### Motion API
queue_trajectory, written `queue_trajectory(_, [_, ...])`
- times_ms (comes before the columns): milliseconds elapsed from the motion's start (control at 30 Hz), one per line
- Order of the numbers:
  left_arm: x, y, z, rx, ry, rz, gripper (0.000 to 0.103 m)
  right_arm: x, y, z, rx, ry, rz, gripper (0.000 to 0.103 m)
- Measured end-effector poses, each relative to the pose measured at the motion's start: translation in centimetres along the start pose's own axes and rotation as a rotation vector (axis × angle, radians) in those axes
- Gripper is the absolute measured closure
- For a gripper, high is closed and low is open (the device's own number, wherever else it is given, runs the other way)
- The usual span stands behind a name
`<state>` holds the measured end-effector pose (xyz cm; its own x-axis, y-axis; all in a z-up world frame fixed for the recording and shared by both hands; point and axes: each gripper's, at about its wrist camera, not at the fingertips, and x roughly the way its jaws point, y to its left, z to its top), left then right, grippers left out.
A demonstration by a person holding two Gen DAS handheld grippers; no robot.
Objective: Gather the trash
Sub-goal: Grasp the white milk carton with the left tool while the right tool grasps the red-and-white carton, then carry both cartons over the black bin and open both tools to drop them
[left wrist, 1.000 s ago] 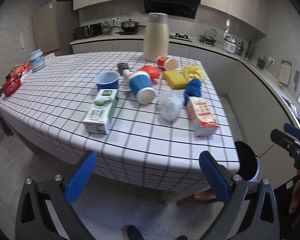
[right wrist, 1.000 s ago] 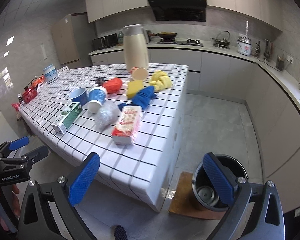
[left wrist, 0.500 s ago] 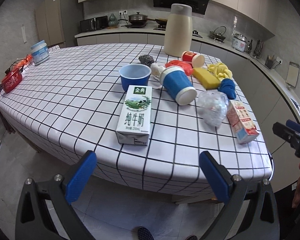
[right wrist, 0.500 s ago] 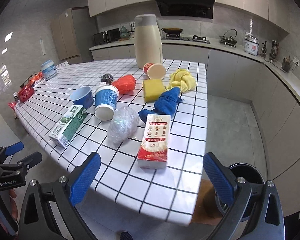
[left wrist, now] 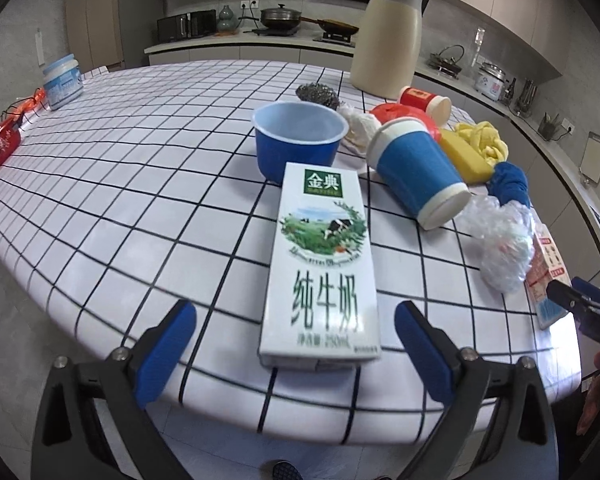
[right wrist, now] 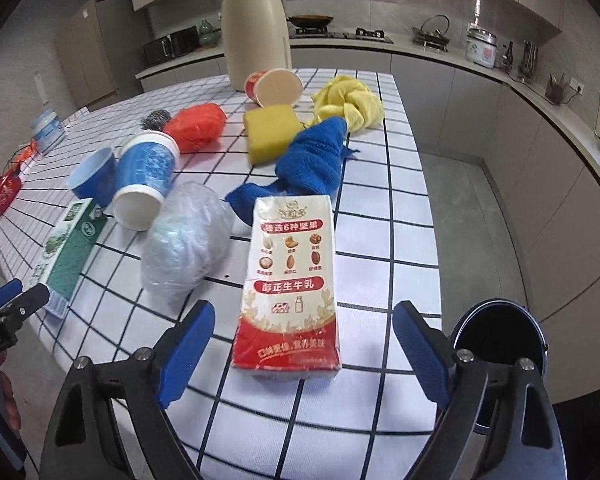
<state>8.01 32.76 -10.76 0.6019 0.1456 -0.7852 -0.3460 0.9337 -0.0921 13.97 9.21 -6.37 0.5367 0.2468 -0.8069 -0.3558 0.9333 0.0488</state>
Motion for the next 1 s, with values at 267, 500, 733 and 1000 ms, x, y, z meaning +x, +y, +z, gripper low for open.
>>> queue_trajectory(267, [1.7, -0.5, 0.3, 0.062, 0.004, -0.039, 0.046, 2.6, 0.1, 0.1, 0.006, 0.045, -0.004, 0.048])
queue_trajectory(500, [-1.4, 0.5, 0.7, 0.032, -0.069, -0.099, 0.047, 0.8, 0.3, 0.2, 0.014, -0.01, 0.013, 0.05])
queue_trajectory(733, [-3.5, -1.0, 0.6, 0.059, -0.098, -0.124, 0.047, -2.4, 0.1, 0.2, 0.013, -0.062, 0.042, 0.05])
queue_trajectory(1000, [-5.3, -4.4, 0.4, 0.123, -0.114, -0.19, 0.047, -6.3, -1.5, -0.6, 0.034, -0.119, 0.026, 0.051])
